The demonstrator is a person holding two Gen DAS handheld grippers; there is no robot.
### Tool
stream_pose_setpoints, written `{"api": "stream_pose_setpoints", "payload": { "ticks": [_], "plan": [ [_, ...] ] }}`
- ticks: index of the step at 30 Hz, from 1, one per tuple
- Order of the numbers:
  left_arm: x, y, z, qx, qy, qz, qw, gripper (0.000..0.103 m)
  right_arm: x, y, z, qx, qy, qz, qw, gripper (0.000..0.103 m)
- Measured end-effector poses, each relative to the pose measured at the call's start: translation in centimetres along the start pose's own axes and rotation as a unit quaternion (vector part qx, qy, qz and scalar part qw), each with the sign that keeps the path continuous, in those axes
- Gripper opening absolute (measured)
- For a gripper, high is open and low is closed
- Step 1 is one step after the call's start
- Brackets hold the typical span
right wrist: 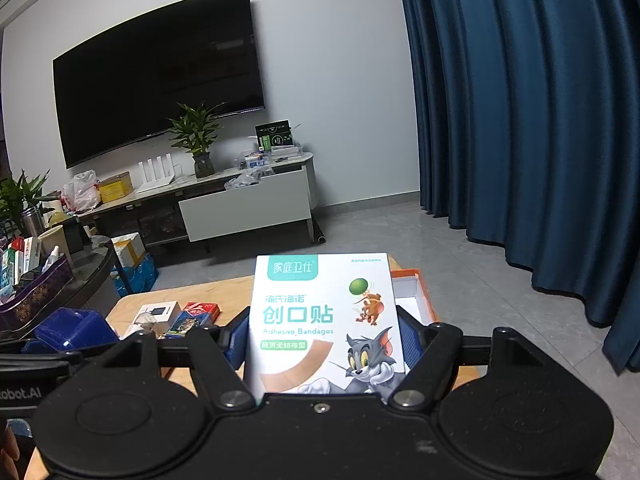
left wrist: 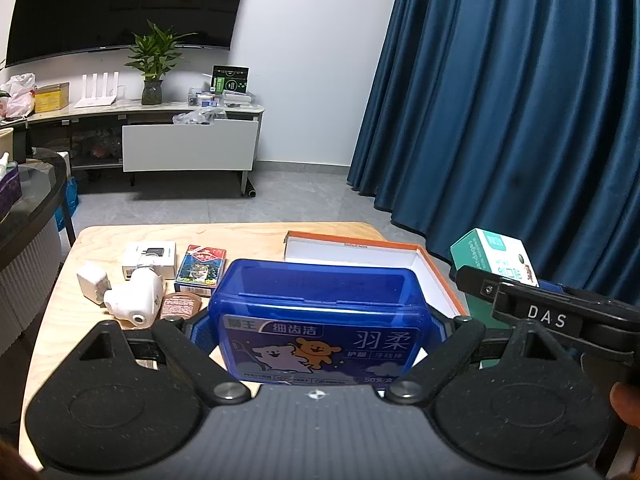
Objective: Organize rigid objects
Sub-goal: 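Lift both held boxes and carry them toward the orange-rimmed white tray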
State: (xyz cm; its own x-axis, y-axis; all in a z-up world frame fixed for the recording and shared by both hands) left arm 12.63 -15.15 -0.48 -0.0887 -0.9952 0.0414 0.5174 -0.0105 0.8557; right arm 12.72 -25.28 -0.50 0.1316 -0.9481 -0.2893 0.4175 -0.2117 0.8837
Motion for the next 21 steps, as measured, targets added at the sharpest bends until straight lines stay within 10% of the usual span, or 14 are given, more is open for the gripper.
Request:
{"api": "stream_pose_setpoints", "payload": {
  "ticks": [21],
  "plan": [
    [-0.2,-0.2,-1.4,-0.014,-0.005,0.003,0.9999,0.095,0.4,0.0,-1.5,-0.013,-0.009,-0.007,1.000,0.084]
  ]
}}
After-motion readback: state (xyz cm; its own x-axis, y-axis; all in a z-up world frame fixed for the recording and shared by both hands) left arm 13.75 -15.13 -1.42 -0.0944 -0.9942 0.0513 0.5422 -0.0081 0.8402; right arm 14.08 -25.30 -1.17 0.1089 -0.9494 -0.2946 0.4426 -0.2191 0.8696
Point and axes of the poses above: each gripper's, at about its wrist camera, not at the fingertips, and z roughly against the way its jaws point, x to its right, y to its top, the point moved 8 cm from there along -z, roughly the way its jaws point, and after that the axes turned 15 degrees about y, right-handed, at the moved point
